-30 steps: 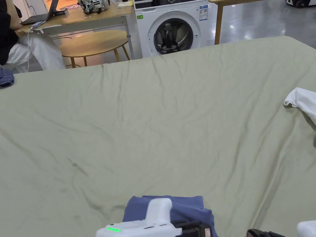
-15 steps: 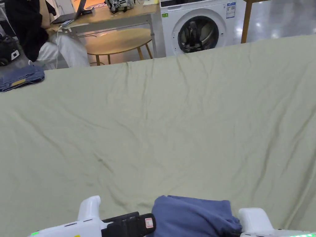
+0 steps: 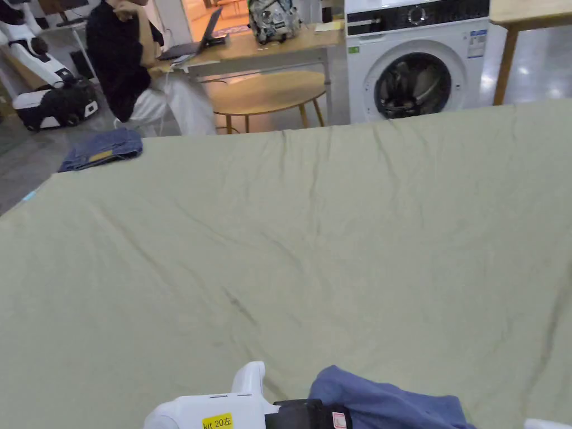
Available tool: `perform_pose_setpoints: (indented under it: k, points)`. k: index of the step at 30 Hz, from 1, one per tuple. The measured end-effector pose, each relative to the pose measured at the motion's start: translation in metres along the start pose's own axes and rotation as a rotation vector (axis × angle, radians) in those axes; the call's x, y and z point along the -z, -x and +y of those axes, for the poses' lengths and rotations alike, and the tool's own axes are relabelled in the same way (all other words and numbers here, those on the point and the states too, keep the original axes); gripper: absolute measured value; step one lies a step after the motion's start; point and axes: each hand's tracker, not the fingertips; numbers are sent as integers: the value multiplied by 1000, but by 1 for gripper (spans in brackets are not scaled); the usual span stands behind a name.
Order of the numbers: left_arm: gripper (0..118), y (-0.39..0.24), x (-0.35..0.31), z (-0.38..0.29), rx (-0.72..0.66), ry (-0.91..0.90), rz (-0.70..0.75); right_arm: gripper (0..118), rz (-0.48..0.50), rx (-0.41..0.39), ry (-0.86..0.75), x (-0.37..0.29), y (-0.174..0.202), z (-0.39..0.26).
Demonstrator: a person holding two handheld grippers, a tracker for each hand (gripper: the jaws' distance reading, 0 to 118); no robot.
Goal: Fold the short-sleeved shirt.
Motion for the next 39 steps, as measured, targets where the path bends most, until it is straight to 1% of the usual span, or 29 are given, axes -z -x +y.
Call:
perform_pose_setpoints:
  k: [2, 4, 5, 7, 9, 11, 13, 14, 15, 16, 17, 18, 19, 20, 21, 22, 23, 24, 26, 27, 28, 29, 30, 31, 33, 35, 36, 37, 39]
  points:
    - [21, 6, -57, 11, 14, -105, 57, 0, -9, -12, -18, -8, 2, 2]
    - [21, 20, -118, 22, 16, -194, 165, 0, -13, -30, -28, -9, 1, 4]
    - [21, 32, -156, 28, 4, -241, 237, 0, -11, -35, -24, -9, 0, 5]
    - [21, 53, -214, 34, -33, -335, 356, 0, -11, -41, -13, -8, -1, 6]
    - [21, 79, -263, 49, -79, -390, 471, 0, -13, -41, -3, -3, -4, 6]
    - [21, 101, -293, 62, -137, -436, 520, 0, -16, -41, 10, 1, -5, 8]
    - [21, 115, -302, 74, -174, -474, 538, 0, -21, -30, 16, 3, -5, 10]
    - [21, 121, -303, 79, -176, -497, 544, 0, -18, -22, 19, 3, -5, 11]
    - [21, 124, -299, 86, -147, -464, 534, 0, -18, -20, 15, 1, -4, 12]
    - [23, 123, -294, 91, -123, -427, 588, 0, -20, -25, 7, -1, -1, 12]
    - [33, 120, -291, 92, -82, -397, 667, 0, -25, -39, -1, -4, 0, 14]
    - [59, 115, -290, 98, -30, -382, 740, 0, -28, -55, -12, -9, 1, 15]
    - [74, 109, -290, 102, -2, -364, 820, 0, -31, -65, -25, -13, 1, 17]
    - [74, 99, -293, 107, 72, -359, 942, 0, -32, -75, -36, -18, 0, 17]
    - [74, 83, -297, 102, 136, -389, 1032, 0, -35, -93, -60, -24, -2, 19]
    - [74, 68, -300, 102, 188, -400, 1076, 0, -51, -110, -86, -29, -4, 22]
    - [74, 51, -304, 100, 230, -437, 1081, 0, -77, -132, -118, -34, -5, 24]
    - [74, 36, -312, 96, 266, -484, 1022, 0, -95, -159, -148, -38, -6, 26]
    - [74, 0, -319, 85, 321, -580, 949, 0, -149, -191, -219, -49, -5, 33]
    - [74, -24, -318, 74, 373, -689, 927, 0, -162, -204, -262, -57, -2, 37]
    - [74, -43, -317, 65, 420, -747, 882, 0, -175, -213, -308, -65, 2, 41]
    - [74, -65, -316, 50, 467, -777, 806, 0, -196, -229, -365, -75, 8, 47]
    - [74, -79, -312, 41, 472, -801, 730, 0, -208, -257, -419, -84, 14, 51]
    - [74, -95, -306, 31, 513, -854, 669, 0, -221, -289, -480, -95, 21, 56]
    - [74, -118, -293, 13, 559, -911, 640, 0, -244, -356, -572, -114, 33, 63]
    - [74, -143, -273, 1, 634, -943, 681, 0, -280, -416, -661, -131, 47, 68]
    - [73, -152, -264, -2, 672, -904, 682, 0, -293, -436, -688, -138, 53, 71]
    - [73, -157, -252, -6, 717, -901, 676, 0, -306, -453, -719, -144, 59, 72]
    - [69, -169, -238, -12, 748, -924, 629, 0, -327, -457, -780, -153, 66, 74]
